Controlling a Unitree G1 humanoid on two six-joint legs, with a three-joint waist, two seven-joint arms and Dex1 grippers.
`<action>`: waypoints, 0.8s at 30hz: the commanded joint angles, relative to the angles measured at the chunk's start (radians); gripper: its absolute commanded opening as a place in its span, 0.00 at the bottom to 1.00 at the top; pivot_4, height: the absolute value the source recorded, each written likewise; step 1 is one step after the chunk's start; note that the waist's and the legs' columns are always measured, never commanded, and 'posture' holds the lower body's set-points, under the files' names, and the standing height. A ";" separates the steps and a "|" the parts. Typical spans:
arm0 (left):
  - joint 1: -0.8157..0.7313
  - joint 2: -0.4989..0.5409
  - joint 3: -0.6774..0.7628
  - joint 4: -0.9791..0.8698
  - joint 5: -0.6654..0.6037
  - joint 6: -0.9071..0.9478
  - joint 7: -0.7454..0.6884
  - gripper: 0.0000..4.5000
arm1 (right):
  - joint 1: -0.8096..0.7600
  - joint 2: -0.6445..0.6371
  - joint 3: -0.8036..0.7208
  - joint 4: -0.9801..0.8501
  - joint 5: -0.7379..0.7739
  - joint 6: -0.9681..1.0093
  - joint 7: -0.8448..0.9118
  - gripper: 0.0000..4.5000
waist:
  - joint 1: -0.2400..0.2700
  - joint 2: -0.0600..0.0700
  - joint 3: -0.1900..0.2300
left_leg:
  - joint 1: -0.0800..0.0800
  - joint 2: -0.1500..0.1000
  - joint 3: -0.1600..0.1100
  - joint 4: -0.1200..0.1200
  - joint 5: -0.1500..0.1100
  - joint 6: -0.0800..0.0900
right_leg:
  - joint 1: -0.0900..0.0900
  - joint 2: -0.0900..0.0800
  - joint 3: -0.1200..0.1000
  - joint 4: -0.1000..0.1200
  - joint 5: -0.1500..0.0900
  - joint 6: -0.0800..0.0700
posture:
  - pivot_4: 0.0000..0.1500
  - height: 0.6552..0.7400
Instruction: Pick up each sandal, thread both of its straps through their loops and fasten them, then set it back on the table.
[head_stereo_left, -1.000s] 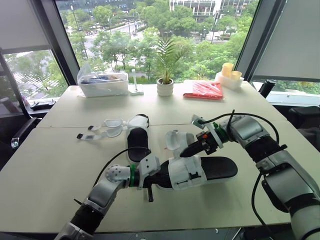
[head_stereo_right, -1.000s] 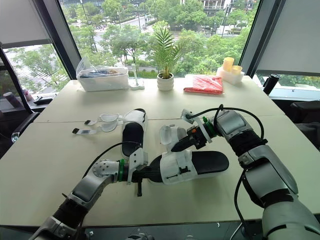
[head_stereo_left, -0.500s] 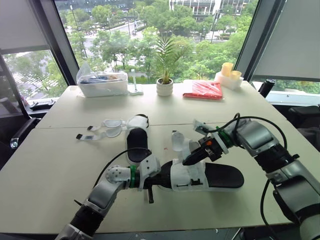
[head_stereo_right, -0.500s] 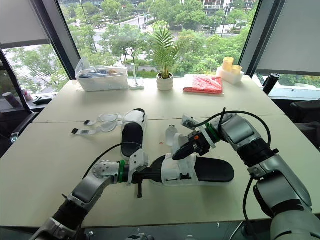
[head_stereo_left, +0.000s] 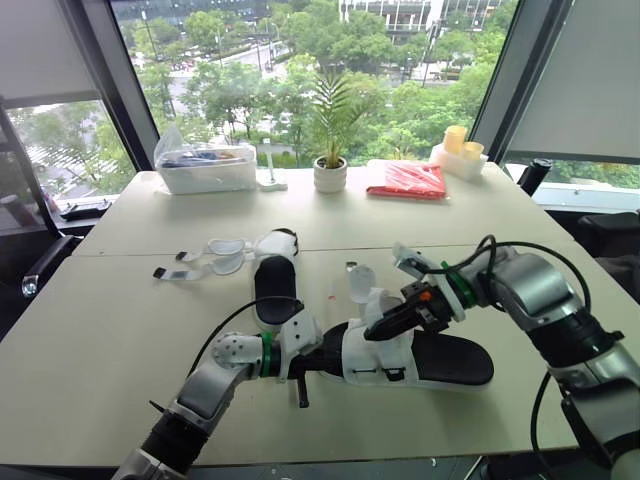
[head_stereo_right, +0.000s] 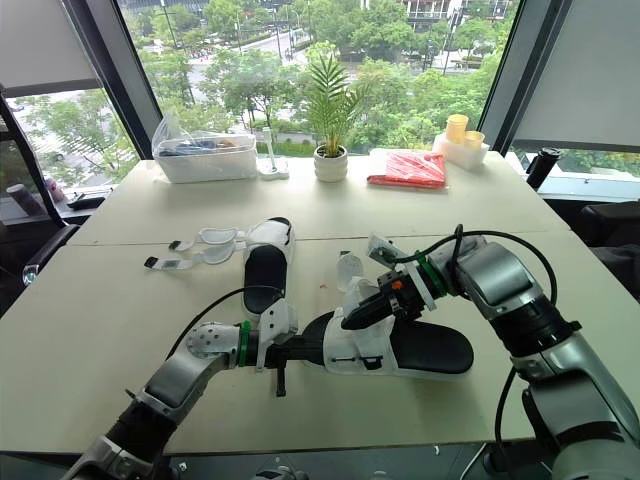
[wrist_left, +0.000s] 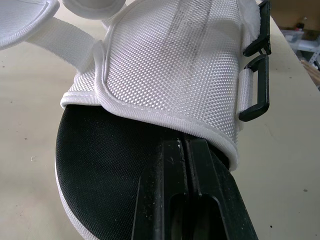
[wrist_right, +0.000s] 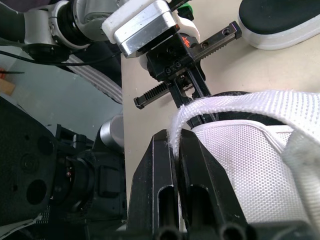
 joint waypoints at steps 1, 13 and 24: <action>0.022 0.007 -0.035 0.021 0.024 0.029 -0.006 0.00 | 0.076 -0.029 0.018 -0.046 -0.038 -0.059 -0.052 0.01 | 0.001 0.000 0.000 | 0.000 0.000 0.000 0.000 0.000 0.000 | 0.000 0.000 0.000 0.000 0.000 0.000 | 1.00 1.00; 0.027 0.004 -0.039 0.013 0.022 0.036 -0.005 0.00 | 0.119 -0.143 -0.127 -0.172 0.070 0.030 -0.098 0.86 | 0.002 0.000 -0.002 | 0.000 0.000 0.000 0.001 0.000 0.000 | 0.001 0.000 0.000 0.000 0.000 0.000 | 1.00 1.00; 0.028 -0.003 -0.036 0.021 0.022 0.032 -0.004 0.00 | 0.394 -0.297 -0.477 -0.428 0.335 0.338 -0.234 0.99 | 0.005 0.000 -0.002 | -0.008 0.000 0.000 0.002 0.001 0.002 | -0.001 -0.001 -0.001 -0.001 0.000 0.000 | 1.00 1.00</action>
